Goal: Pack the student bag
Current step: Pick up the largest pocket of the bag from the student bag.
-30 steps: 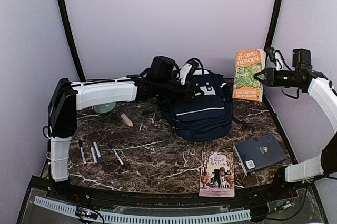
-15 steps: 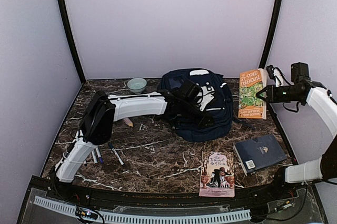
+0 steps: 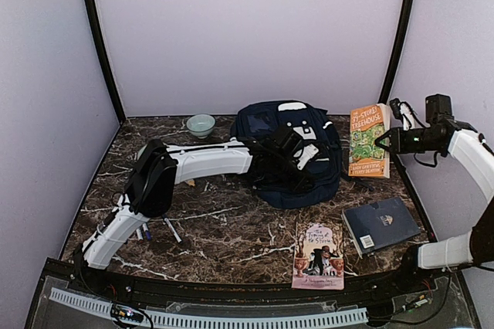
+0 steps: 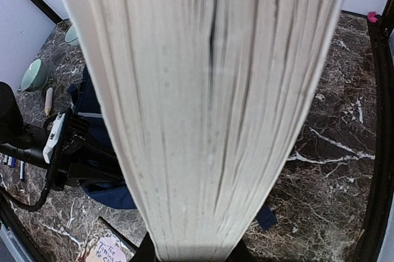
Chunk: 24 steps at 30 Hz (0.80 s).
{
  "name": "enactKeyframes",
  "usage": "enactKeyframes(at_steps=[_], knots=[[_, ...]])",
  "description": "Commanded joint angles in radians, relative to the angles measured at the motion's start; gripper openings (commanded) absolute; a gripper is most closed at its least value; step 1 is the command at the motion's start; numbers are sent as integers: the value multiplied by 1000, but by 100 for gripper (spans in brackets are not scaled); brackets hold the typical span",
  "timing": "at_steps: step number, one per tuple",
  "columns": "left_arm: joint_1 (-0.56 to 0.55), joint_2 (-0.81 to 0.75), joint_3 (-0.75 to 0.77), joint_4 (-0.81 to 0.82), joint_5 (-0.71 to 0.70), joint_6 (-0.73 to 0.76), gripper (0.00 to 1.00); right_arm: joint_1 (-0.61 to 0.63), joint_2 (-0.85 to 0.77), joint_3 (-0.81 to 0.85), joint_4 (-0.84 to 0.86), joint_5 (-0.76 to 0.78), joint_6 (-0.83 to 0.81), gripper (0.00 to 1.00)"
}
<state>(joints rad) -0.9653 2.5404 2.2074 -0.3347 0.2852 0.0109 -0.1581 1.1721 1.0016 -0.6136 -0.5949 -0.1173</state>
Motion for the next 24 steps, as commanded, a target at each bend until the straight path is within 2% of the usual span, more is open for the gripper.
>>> enactKeyframes(at_steps=[1, 6, 15, 24], knots=[[0, 1, 34, -59, -44, 13, 20, -5, -11, 36, 53, -46, 9, 0], [0, -53, 50, -59, -77, -16, 0, -5, 4, 112, -9, -56, -1, 0], [0, -236, 41, 5, -152, -66, 0, -5, 53, 310, -124, -68, -35, 0], [0, -372, -34, 61, -253, -63, 0, -4, 77, 293, -169, -167, -44, 0]])
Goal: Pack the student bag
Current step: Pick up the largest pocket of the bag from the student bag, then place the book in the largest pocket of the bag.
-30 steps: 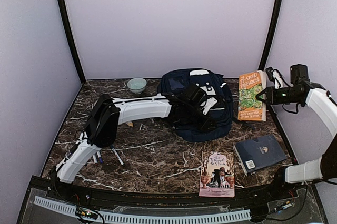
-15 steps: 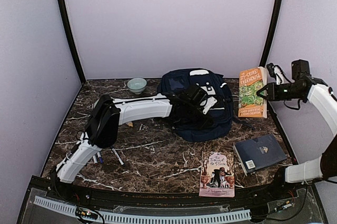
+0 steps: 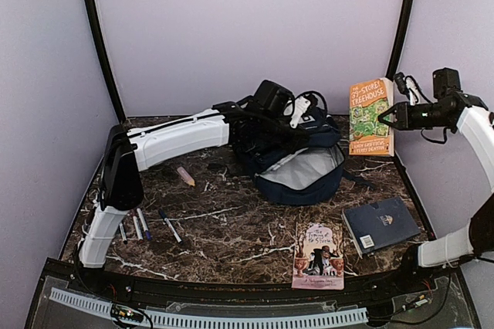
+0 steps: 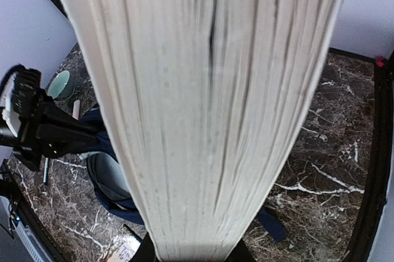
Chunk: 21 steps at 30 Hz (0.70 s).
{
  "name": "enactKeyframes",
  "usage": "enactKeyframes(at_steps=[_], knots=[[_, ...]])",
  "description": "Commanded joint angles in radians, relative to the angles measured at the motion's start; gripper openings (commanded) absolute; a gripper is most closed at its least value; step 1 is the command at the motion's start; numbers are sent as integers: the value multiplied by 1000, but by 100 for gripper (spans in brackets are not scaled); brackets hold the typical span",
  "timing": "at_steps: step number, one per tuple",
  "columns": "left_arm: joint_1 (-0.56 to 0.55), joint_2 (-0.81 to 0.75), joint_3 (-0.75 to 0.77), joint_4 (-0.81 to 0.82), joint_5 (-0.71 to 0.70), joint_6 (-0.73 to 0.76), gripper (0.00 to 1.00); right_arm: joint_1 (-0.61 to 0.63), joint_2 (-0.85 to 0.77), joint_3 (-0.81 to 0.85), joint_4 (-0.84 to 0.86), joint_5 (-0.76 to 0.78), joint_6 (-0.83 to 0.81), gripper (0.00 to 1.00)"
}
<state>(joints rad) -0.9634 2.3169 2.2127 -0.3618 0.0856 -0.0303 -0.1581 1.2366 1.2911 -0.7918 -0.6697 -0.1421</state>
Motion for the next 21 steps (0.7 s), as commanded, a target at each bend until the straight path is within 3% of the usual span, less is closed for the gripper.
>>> enactKeyframes(at_steps=[1, 8, 17, 21], knots=[[-1, -152, -40, 93, -74, -34, 0, -4, 22, 0, -2, -118, -26, 0], [0, -162, -56, 145, -139, -127, 0, -4, 71, -30, -73, -253, -46, 0], [0, -244, -324, 480, -292, -174, 0, -4, 228, 14, -349, -386, -200, 0], [0, -247, -348, 519, -327, -169, 0, 0, 195, -77, -298, -437, -123, 0]])
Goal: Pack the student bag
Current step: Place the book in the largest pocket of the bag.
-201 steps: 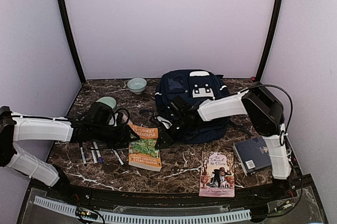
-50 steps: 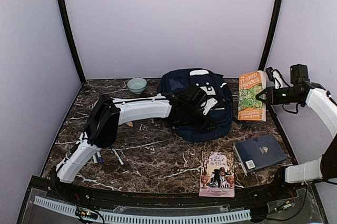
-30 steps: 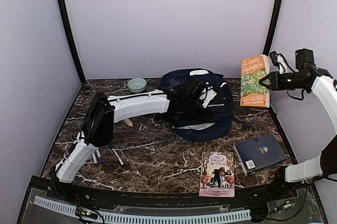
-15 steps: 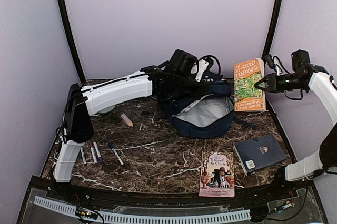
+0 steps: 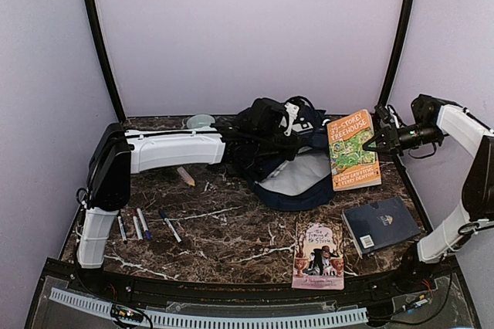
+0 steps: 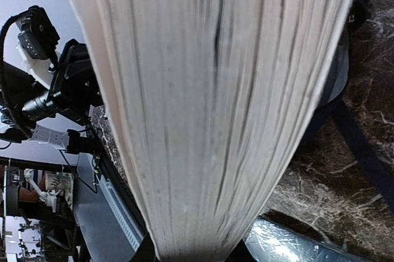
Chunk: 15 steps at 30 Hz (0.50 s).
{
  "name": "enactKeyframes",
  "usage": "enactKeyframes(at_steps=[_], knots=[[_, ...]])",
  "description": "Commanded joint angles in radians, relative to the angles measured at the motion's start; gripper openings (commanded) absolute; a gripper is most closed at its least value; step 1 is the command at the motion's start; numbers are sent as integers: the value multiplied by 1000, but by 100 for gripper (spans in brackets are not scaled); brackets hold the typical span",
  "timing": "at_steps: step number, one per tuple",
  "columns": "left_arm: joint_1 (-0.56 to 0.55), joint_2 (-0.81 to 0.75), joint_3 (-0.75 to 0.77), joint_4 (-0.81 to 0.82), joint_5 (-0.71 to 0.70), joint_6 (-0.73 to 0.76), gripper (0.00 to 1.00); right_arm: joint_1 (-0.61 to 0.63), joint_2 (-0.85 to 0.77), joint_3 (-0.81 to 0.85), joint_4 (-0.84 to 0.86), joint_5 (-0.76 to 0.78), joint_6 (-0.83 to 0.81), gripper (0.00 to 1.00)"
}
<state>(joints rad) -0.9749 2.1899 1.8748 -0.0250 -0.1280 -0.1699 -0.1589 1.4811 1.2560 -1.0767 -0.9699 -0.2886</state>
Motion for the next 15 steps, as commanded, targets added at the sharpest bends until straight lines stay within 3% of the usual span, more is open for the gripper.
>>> enactKeyframes(at_steps=[1, 5, 9, 15], knots=[[12, -120, -16, 193, -122, -32, 0, 4, -57, -65, -5, -128, 33, 0], [12, -116, -23, 246, -143, -37, 0, 30, -88, -96, 39, -76, 104, 0], [12, -116, -21, 308, -156, -24, 0, 106, -20, -68, -34, -112, 74, 0], [11, -121, -2, 341, -161, -20, 0, 221, 29, -77, -14, -106, 91, 0]])
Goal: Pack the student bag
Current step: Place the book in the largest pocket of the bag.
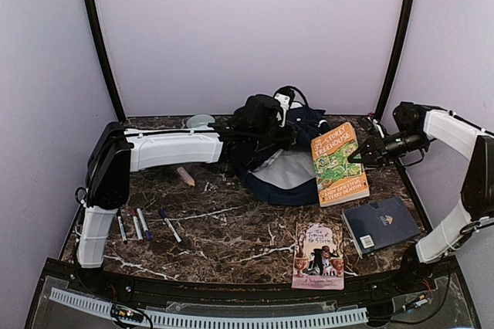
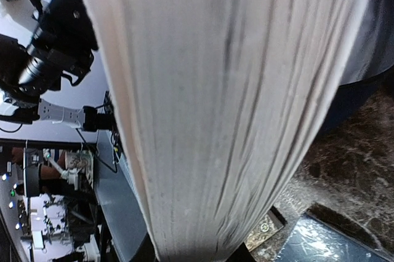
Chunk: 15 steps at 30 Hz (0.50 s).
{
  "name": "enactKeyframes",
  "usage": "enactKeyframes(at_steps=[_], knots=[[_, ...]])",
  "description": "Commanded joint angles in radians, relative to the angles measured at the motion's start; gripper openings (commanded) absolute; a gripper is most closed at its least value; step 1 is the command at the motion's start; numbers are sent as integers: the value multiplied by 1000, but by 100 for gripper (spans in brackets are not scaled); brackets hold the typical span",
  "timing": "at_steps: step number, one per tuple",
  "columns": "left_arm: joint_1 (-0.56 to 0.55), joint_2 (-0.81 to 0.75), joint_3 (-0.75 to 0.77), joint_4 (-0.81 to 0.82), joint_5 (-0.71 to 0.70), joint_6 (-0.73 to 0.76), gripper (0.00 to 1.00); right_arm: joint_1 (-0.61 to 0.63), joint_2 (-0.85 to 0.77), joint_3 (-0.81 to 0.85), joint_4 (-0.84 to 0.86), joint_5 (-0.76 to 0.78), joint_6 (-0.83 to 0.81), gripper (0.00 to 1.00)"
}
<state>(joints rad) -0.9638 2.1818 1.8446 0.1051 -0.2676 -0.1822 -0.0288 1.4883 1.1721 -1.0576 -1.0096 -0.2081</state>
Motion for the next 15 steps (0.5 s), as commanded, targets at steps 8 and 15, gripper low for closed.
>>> enactKeyframes(at_steps=[8, 15], knots=[[0, -95, 26, 255, -50, 13, 0, 136, -19, 13, -96, -119, -26, 0], [-1, -121, 7, 258, -2, -29, 0, 141, 24, -68, 87, -122, 117, 0]])
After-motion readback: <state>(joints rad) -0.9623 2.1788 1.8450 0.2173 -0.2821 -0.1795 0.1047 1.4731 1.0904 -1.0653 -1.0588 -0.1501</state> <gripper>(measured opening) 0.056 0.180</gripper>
